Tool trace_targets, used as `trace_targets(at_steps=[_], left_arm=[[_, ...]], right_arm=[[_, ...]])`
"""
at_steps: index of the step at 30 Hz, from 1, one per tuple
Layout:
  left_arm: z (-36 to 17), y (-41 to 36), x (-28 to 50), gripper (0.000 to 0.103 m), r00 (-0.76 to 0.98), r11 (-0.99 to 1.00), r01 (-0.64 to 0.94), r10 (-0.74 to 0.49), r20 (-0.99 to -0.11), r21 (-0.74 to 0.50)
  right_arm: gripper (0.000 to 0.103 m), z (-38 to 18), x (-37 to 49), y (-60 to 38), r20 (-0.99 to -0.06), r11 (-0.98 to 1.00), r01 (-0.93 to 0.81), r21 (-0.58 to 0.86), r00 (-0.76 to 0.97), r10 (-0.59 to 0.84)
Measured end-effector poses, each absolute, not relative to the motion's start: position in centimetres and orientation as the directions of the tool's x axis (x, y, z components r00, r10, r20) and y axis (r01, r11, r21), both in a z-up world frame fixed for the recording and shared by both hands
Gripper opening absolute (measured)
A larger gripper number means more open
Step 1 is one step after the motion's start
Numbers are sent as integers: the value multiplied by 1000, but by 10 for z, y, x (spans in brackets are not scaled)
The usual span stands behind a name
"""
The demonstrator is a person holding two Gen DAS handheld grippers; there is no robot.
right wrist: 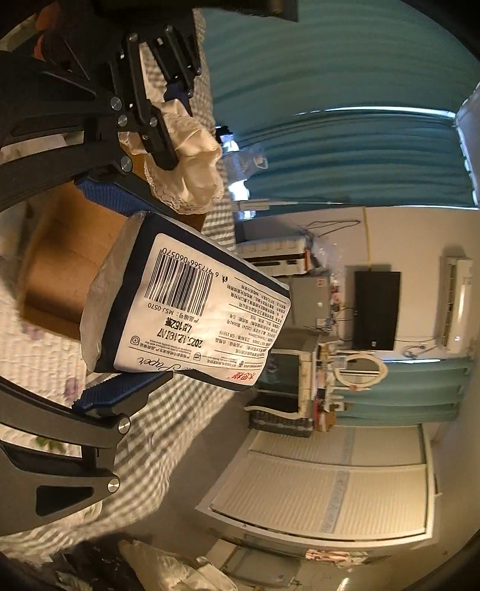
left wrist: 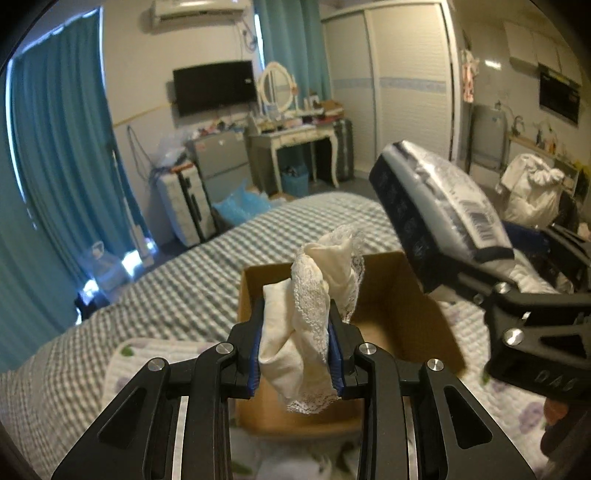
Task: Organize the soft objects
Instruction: 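Carry both items over the cardboard box and open both grippers to drop them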
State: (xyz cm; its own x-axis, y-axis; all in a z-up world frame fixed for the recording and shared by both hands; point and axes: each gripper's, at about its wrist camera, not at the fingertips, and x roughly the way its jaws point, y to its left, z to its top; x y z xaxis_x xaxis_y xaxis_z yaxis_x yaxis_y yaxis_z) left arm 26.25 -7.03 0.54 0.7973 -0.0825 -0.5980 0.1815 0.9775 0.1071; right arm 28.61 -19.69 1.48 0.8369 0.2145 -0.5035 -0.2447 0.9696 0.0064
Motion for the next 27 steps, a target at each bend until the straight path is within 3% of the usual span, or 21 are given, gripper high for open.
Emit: trace_targets(at_steps=[6,7,8,10,15,22,27], left_arm=[[-34,-81,285,33,778,972,191,-64,-625,138],[-37,-80,287,48,774,973,189,-66,-630,129],[-38,-79,289,71,769,974,189,-71,-635,121],[-37,-75,284,79,771,980,170,-66,-633,105],[-13,-72,262,79,788,980,150,-37,-615,134],[65,-59,199,79,853,983,123,-35,-520,135],[115,-56,135,80,901,985,100,-30,-433,139]], right_arm=[[76,-41,325,-203,-569,959,-278,49,782,255],[77,-44,324,-208,-570,958,-283,51,780,260],[80,-47,323,-211,-568,957,-285,51,780,263],[83,-47,323,-220,-570,956,-287,62,776,270],[87,-23,301,-236,-544,965,-251,80,799,254],[90,53,241,-243,-460,970,-238,39,858,229],[102,105,184,-248,-402,971,-241,-1,889,220]])
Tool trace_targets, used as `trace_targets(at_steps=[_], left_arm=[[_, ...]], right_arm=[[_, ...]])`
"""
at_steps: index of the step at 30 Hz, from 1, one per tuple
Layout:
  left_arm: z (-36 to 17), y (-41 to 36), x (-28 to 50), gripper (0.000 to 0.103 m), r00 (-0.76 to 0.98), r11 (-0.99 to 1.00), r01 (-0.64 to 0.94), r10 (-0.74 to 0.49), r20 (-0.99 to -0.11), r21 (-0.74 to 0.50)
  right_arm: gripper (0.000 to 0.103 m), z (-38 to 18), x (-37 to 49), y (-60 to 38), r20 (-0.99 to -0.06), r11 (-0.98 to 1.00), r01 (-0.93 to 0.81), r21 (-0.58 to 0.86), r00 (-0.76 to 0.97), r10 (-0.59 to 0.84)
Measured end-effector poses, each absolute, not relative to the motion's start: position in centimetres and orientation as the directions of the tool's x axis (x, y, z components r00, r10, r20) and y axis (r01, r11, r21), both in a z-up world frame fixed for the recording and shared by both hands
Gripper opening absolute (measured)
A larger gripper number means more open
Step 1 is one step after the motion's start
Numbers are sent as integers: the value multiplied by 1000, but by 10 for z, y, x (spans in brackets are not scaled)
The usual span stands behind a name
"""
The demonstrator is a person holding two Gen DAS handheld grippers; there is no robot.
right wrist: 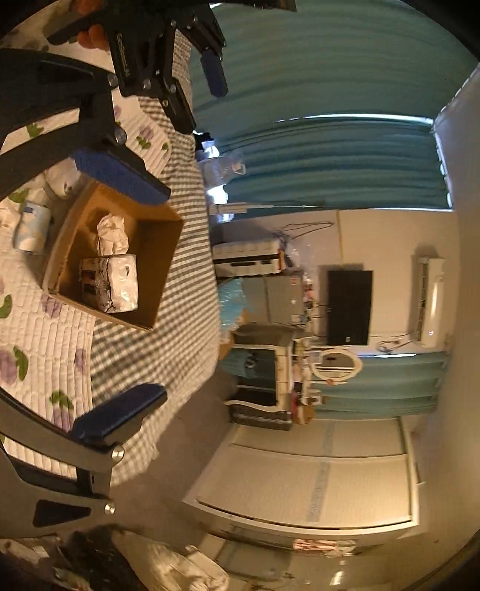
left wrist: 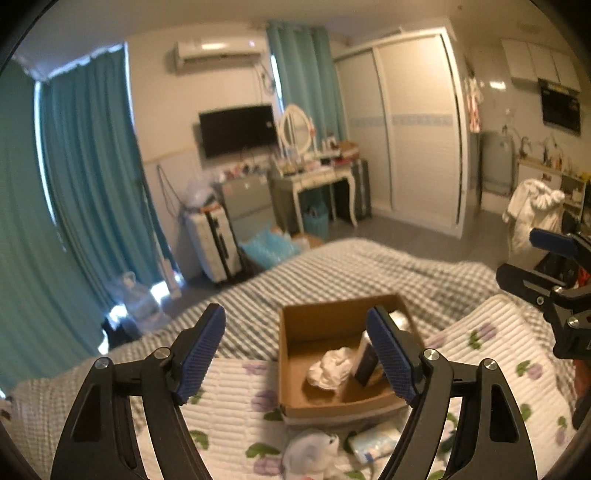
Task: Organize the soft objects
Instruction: 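Carry both items over the cardboard box and open both grippers to drop them, then grasp the white fuzzy toy with the right gripper while the left gripper grasps a white sock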
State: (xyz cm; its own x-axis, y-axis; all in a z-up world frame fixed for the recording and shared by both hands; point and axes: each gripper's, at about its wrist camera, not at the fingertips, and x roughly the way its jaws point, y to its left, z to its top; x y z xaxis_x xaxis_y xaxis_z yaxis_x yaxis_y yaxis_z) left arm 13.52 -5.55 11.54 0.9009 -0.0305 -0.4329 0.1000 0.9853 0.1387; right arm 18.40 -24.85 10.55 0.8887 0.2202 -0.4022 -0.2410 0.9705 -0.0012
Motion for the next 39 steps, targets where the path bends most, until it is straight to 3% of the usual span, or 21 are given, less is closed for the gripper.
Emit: trace_targets(at_steps=[4,9,18,21,25,28,34,39], left_arm=[[123,-53,103,81,908,988,70,-6,-419,138],[95,-50,74,81,904,988,22,45,-425,150],[-24,-69,87,81,777,995,-27,80,-624,94],[-58,-76,94,81,730,998,-23,56,-681,57],[-106,-82,100,81,639,999,-26,42,-768,34],[-132,-82,103,81,573,1000,-7,-5,-820,-10],[-139,-93,101,80,549,997,61,-77,-832,-52],[-145,-98,106,78,550,995,95,-72,-832,-24]], right_arm=[[103,123,153,-251,-390,959,-281,-44,888,243],[103,86,142,-251,-493,940,-335,-56,828,266],[100,-63,159,-240,-778,898,-436,-62,585,230],[90,-101,169,-240,-831,889,-452,-79,523,192],[90,-142,192,-244,-895,899,-436,-43,416,159],[82,-158,204,-247,-924,902,-431,-8,348,158],[43,-172,211,-247,-943,891,-449,65,266,202],[40,-167,206,-248,-936,890,-454,50,290,201]])
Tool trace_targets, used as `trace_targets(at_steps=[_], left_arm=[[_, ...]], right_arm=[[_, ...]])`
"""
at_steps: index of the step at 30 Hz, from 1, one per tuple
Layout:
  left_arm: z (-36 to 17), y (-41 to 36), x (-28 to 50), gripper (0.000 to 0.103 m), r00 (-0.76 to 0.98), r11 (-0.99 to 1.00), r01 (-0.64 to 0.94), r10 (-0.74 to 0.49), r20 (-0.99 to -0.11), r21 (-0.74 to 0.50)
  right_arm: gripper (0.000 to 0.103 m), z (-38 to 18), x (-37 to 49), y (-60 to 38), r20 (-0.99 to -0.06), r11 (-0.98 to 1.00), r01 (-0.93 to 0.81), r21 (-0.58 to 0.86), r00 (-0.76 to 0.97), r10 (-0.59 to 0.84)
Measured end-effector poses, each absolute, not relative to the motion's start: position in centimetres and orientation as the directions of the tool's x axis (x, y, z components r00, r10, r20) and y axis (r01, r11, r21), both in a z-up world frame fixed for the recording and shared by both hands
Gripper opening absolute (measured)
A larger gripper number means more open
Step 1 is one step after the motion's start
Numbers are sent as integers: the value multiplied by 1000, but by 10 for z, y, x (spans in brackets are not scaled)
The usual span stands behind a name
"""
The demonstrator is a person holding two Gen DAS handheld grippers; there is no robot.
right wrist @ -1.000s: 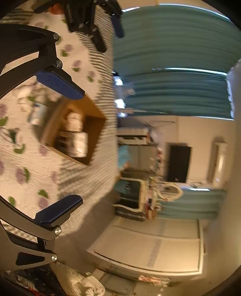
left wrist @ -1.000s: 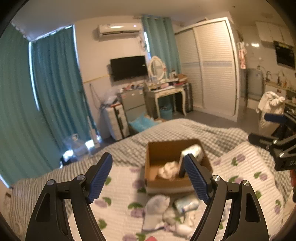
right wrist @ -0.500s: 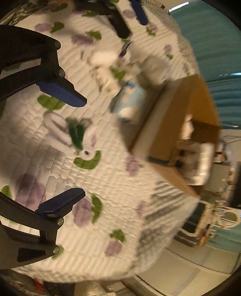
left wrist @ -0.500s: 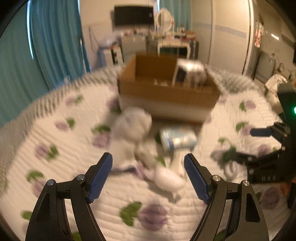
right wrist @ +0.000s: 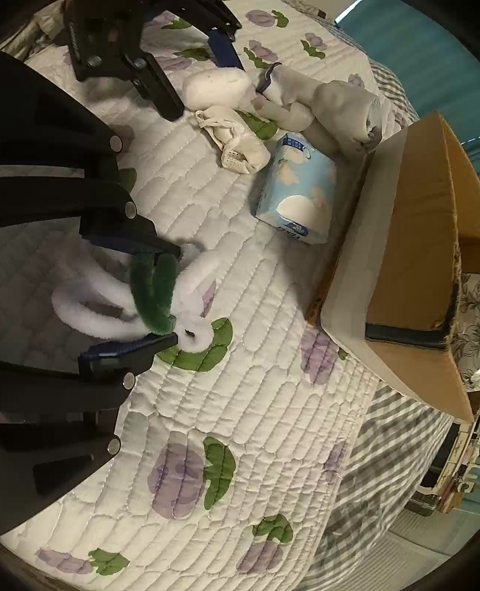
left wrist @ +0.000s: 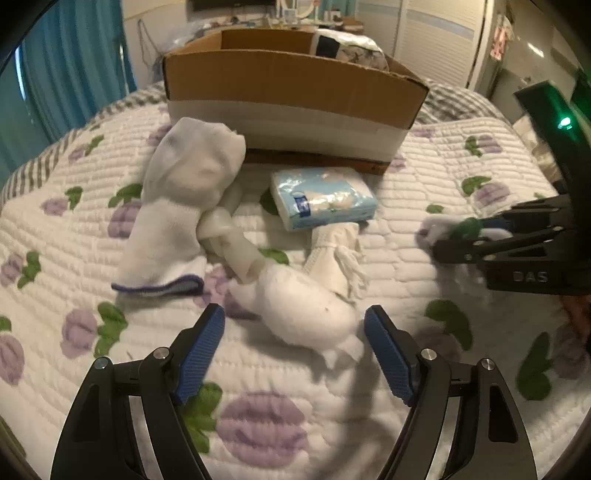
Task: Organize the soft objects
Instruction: 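Grasp the white fuzzy toy with the right gripper while the left gripper grasps a white sock, then carry the toy and sock over the box and release both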
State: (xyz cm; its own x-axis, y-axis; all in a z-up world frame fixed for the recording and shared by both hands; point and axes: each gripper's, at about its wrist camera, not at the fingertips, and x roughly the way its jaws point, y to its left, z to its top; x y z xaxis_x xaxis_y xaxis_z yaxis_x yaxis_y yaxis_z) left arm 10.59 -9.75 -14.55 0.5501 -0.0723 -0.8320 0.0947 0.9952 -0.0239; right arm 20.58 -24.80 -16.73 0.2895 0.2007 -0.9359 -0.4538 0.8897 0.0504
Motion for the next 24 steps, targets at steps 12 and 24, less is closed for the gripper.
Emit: trace_targets(at_steps=[12,24], left_arm=[[-135,-90,91,43,566,983,179,-139,-813,-43],[-46,-76,72,43,702,980,197,-153,-696,-17]], right_arm=[[38,-148,196,-256,-913,905,-425,2,369,175],[38,-70,155,-222,-853,887,-462,-22,472,224]])
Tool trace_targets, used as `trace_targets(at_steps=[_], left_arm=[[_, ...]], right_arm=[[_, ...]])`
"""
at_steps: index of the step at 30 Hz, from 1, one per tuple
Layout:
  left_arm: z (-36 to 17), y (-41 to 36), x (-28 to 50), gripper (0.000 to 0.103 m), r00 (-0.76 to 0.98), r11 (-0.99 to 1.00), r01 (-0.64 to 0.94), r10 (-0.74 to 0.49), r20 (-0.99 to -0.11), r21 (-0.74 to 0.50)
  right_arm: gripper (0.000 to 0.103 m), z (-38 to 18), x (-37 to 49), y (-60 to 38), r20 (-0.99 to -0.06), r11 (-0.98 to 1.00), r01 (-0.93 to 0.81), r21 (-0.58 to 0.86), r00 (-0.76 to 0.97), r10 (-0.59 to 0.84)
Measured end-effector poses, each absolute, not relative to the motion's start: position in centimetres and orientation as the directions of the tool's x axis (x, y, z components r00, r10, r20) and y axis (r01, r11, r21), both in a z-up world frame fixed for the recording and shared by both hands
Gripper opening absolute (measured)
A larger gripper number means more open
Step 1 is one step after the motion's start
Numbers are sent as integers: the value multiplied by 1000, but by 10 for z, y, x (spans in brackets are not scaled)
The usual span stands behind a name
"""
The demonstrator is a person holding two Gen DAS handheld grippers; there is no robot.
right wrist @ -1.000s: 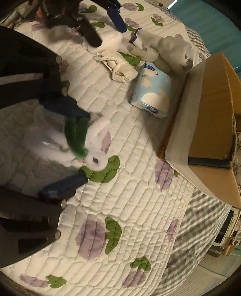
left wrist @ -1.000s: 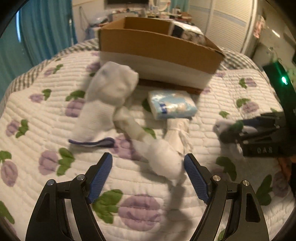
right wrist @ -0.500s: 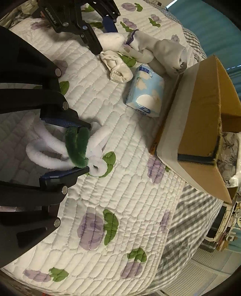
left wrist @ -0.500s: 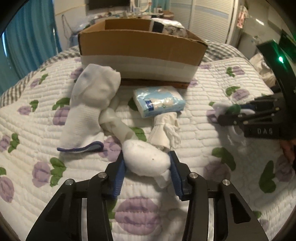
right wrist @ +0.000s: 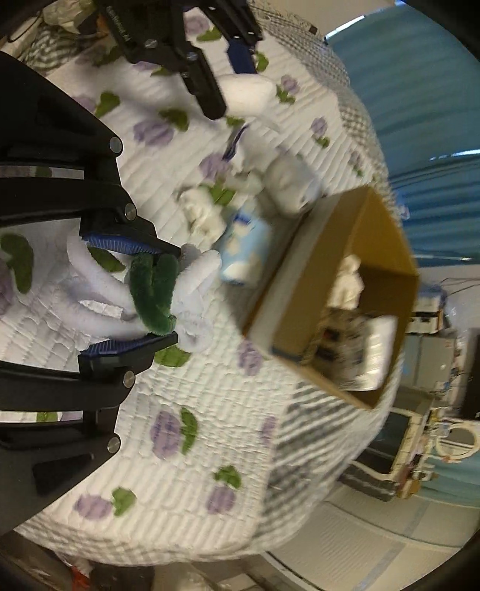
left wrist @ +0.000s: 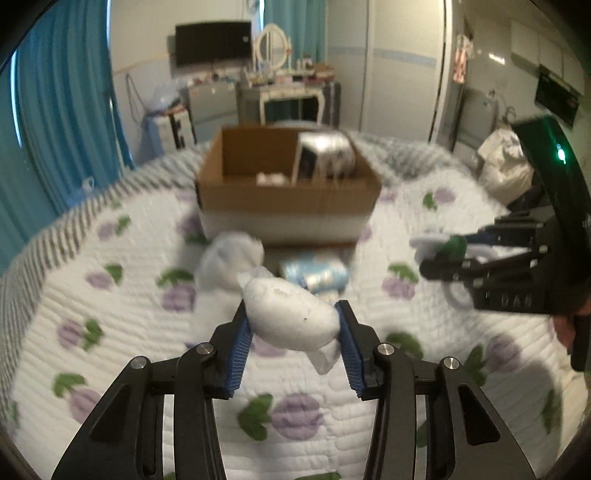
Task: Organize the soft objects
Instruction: 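Carry the toy and sock over the box and release both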
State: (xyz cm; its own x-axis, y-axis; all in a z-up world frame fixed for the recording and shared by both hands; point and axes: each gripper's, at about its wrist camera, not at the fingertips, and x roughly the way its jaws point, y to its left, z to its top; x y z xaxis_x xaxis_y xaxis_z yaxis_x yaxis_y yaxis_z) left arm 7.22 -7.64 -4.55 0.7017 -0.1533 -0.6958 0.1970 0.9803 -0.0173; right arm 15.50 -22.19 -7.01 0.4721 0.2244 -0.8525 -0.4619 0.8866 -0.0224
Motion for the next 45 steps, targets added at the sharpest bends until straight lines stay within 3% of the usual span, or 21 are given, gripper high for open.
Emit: trace_targets(at_steps=[11,19,32,40,43,44,45], left_arm=[[46,-67,86,43,824,984,171,-112,-555,55],[55,-68,142,43,833,980,195,-144,-534,39],[0,-71,278,43,789,977,206,-130,-601,58],[-41,-74,309,43,737,975,219,-136,-662,43],[-48,-74,305,44,733,974,224,-143,-665,37],[-46,-76,303,44,739,974,223,-142,-658,40],[-45,-76,301,45,747,974,220,-140,-649,43]], right_arm=[[38,48,147,-195,-715,879,-471,-76,641,281],[39,93,200,-188,-624,903,-427,-49,719,306],[38,23,352,-175,-659,934,-355,43,693,293],[39,-26,400,-175,-684,936,-333,117,656,319],[40,-34,402,-173,-688,946,-316,77,670,280],[43,-34,402,-173,-682,947,-313,76,677,278],[53,-34,403,-174,-680,948,-309,81,678,279]])
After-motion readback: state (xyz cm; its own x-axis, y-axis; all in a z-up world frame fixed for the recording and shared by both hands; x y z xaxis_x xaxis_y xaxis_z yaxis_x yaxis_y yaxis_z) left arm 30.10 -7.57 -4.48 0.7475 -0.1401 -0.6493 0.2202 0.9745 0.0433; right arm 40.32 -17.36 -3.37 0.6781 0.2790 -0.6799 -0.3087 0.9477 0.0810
